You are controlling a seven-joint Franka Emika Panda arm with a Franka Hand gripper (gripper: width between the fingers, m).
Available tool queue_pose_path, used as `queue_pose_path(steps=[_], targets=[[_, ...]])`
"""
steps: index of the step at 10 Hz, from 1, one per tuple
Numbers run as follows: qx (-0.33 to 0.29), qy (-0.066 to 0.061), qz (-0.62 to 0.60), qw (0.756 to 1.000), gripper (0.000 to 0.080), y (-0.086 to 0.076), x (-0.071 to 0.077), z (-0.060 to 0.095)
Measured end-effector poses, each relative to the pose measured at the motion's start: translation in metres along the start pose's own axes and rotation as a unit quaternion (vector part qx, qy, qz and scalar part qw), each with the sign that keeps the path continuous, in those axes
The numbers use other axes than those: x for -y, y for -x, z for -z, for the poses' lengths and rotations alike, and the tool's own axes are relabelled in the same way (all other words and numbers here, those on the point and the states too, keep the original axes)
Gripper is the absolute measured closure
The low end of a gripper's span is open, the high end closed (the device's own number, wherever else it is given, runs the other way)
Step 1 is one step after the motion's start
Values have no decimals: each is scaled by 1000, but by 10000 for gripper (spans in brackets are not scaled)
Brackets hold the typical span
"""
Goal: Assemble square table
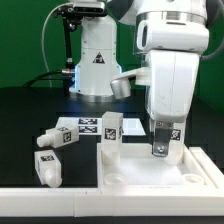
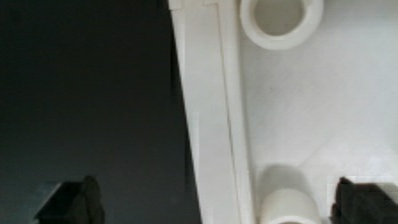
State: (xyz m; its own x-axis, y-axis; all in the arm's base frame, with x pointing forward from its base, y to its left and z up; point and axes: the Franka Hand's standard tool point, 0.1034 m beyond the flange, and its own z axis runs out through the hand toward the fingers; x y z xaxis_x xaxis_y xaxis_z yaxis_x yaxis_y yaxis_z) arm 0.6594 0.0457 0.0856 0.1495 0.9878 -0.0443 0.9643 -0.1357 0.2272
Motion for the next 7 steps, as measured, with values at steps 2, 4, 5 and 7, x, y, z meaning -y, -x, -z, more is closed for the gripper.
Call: queue_pose_path(steps=[2, 4, 5, 7], targets=[[11, -16, -24, 1000, 151, 19, -3, 6], [35, -41, -136, 989, 151, 56, -10, 16], [49, -55, -186, 980, 151, 59, -10, 19], [47, -47, -244, 968, 151, 55, -11, 17]])
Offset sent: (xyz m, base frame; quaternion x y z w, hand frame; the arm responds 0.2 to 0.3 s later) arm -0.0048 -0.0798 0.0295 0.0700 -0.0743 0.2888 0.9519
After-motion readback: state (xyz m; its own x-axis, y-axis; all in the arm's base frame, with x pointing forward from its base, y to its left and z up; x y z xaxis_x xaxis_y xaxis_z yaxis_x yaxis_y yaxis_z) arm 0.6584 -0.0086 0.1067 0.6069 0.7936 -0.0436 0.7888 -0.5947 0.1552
